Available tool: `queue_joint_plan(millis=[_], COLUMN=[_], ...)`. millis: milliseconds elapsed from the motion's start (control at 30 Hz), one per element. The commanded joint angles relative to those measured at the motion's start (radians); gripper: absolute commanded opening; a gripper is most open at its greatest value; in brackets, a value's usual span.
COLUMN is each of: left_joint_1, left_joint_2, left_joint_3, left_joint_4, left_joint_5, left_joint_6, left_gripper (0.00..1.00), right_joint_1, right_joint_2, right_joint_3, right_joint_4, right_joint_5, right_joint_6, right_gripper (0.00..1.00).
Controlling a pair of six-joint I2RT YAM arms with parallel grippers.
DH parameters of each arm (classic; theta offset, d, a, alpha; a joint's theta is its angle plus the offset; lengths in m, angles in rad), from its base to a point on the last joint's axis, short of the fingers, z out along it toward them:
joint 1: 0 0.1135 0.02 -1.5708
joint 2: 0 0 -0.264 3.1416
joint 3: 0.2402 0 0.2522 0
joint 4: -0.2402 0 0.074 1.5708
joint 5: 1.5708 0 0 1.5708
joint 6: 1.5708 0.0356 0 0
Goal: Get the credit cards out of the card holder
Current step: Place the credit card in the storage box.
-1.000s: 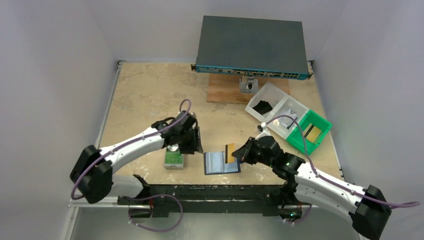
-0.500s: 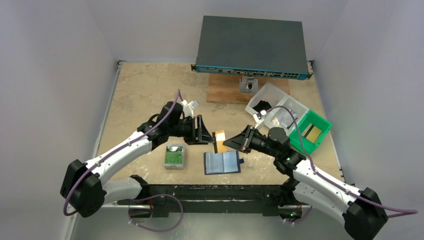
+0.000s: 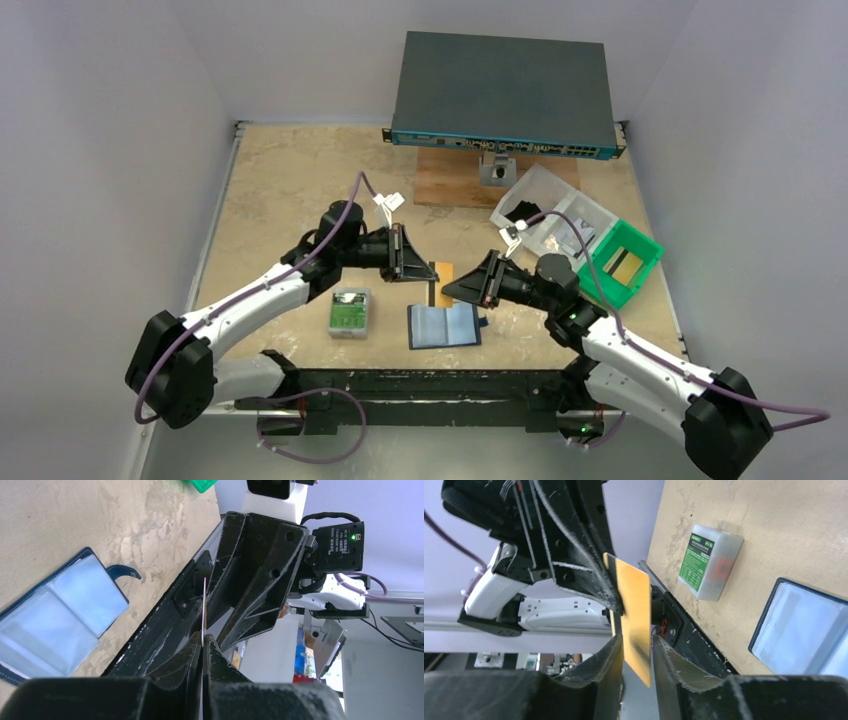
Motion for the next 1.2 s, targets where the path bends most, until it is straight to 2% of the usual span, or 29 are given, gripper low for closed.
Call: queue_joint_plan(millis=[0,100,133,267,300,400,467,533,633,767,967,1167], left_joint_1=[-0.003,-0.005,-0.004,-0.004,-0.005,-0.004,-0.005,-0.004,-0.005,-0.004,-0.005,-0.005], left_joint_2=[0.031,0.057,0.066,0.087,0.091,0.095,0.089,0.071,0.042,0.021,-0.005,-0.016], left_joint_3=[-0.032,-0.041,-0.045,-0.057,-0.057,-0.054,-0.048,-0.031,0.019,0.093,0.139,0.165], left_joint_4=[0.197,0.263,0.283,0.345,0.355,0.357,0.318,0.222,0.010,-0.289,-0.453,-0.520], left_joint_5=[0.065,0.082,0.086,0.101,0.106,0.121,0.113,0.084,0.007,-0.112,-0.220,-0.245], left_joint_6=[-0.089,-0.133,-0.143,-0.175,-0.179,-0.179,-0.159,-0.104,0.027,0.151,0.237,0.292], left_gripper=[0.00,0.00,0.00,0.00,0.00,0.01,0.16,0.35,0.61,0.82,0.88,0.89], right_joint_1=[0.004,0.004,0.004,0.004,0.003,0.004,0.004,0.004,0.004,0.004,0.003,0.004], right_joint_2=[-0.002,0.008,0.008,-0.007,-0.011,-0.035,-0.064,-0.105,-0.174,-0.264,-0.282,-0.104], right_joint_3=[0.011,0.007,0.004,-0.008,-0.012,-0.018,-0.011,0.006,0.056,0.135,0.283,0.488], right_joint_4=[0.102,0.136,0.148,0.147,0.145,0.115,0.058,-0.033,-0.270,-0.587,-1.010,-1.254], right_joint_5=[-0.048,-0.058,-0.057,-0.045,-0.043,-0.024,0.002,0.044,0.146,0.323,0.639,0.987], right_joint_6=[0.003,0.016,0.023,0.035,0.035,0.033,0.017,-0.014,-0.088,-0.159,-0.199,-0.259], right_gripper=[0.32,0.35,0.32,0.04,0.00,0.00,0.00,0.00,0.00,0.00,0.00,0.00])
